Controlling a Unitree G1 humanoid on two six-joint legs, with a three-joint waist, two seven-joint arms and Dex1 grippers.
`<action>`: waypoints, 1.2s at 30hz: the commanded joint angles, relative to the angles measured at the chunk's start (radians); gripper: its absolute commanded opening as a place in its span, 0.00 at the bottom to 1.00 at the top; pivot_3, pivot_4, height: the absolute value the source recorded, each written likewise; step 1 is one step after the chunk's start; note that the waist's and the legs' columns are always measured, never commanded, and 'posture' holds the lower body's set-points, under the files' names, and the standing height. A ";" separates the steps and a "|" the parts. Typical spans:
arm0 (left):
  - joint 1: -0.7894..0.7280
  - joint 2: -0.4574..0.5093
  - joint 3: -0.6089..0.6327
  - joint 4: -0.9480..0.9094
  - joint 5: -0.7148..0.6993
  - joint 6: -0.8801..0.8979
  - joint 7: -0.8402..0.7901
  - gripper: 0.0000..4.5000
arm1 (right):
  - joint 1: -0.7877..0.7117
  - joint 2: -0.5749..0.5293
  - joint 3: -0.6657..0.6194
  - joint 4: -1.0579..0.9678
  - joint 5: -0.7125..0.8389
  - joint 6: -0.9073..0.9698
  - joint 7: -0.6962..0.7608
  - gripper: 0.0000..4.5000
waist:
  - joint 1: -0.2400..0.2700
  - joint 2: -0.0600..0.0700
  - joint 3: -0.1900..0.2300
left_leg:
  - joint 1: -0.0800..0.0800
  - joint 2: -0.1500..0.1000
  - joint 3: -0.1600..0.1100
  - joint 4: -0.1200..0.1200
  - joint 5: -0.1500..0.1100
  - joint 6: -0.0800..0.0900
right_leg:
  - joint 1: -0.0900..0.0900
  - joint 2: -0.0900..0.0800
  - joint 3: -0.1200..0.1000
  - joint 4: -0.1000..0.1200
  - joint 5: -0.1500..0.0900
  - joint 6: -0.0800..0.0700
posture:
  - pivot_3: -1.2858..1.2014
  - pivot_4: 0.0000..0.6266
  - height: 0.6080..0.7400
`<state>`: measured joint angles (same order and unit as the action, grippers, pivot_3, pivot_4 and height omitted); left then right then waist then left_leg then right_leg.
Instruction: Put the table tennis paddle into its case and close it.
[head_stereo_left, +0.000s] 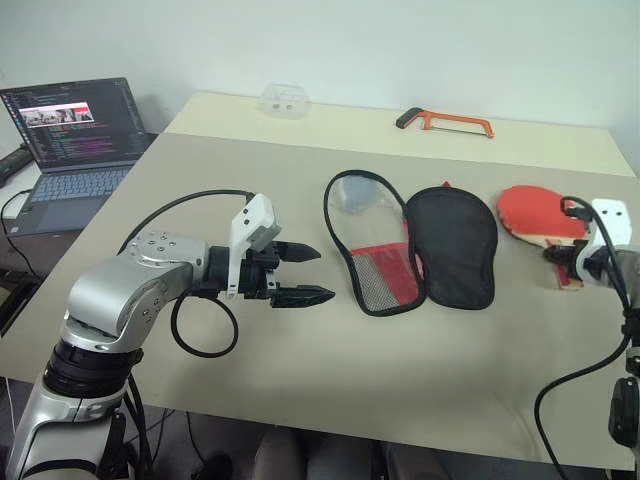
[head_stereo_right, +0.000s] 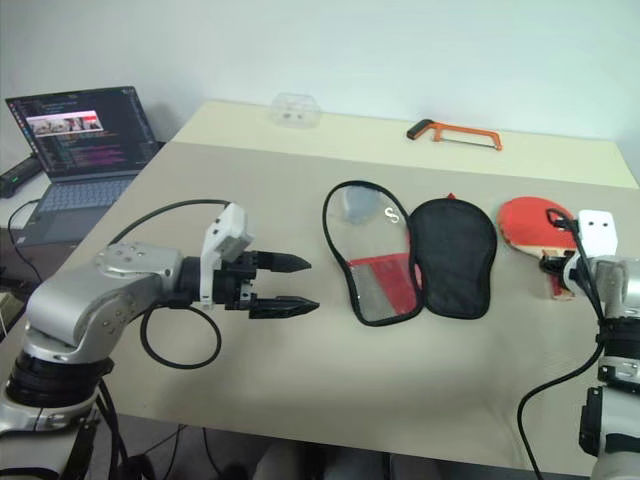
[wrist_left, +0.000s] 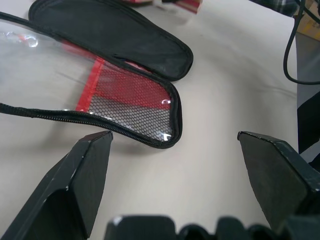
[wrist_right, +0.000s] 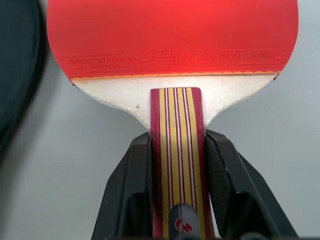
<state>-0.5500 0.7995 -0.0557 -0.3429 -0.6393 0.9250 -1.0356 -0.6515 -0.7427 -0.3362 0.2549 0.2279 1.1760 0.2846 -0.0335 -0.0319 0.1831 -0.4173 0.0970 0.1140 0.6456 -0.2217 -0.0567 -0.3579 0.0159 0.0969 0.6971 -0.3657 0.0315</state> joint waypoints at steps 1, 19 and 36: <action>-0.009 0.014 0.007 -0.013 -0.001 -0.017 -0.006 0.97 | -0.038 0.014 -0.065 -0.173 -0.001 0.081 -0.074 0.24 | -0.002 0.000 0.000 | 0.000 0.000 0.000 0.000 0.000 0.000 | 0.000 0.000 0.000 0.000 0.000 0.000 | 0.52 0.24 1.00; -0.011 0.017 -0.013 -0.007 0.008 -0.019 -0.007 0.97 | -0.151 0.540 -0.098 -0.603 -0.066 0.438 -0.316 0.24 | -0.002 0.001 -0.001 | -0.017 0.000 0.001 0.001 0.001 -0.001 | -0.022 0.000 0.000 0.008 0.000 0.000 | 0.52 0.24 1.00; 0.017 0.024 -0.008 -0.027 0.008 -0.013 0.010 0.97 | -0.051 0.763 -0.044 -0.731 -0.126 0.438 -0.407 0.24 | -0.017 0.001 -0.001 | -0.017 0.000 0.002 0.001 0.004 -0.004 | -0.029 0.000 0.001 0.018 0.000 -0.001 | 0.52 0.24 1.00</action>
<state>-0.5318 0.8094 -0.0768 -0.3421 -0.6286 0.9159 -1.0311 -0.6946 0.0219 -0.3964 -0.4098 0.0999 1.6074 -0.1191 -0.0504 -0.0308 0.1823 -0.4342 0.0972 0.1162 0.6461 -0.2178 -0.0603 -0.3868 0.0162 0.0980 0.7150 -0.3662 0.0304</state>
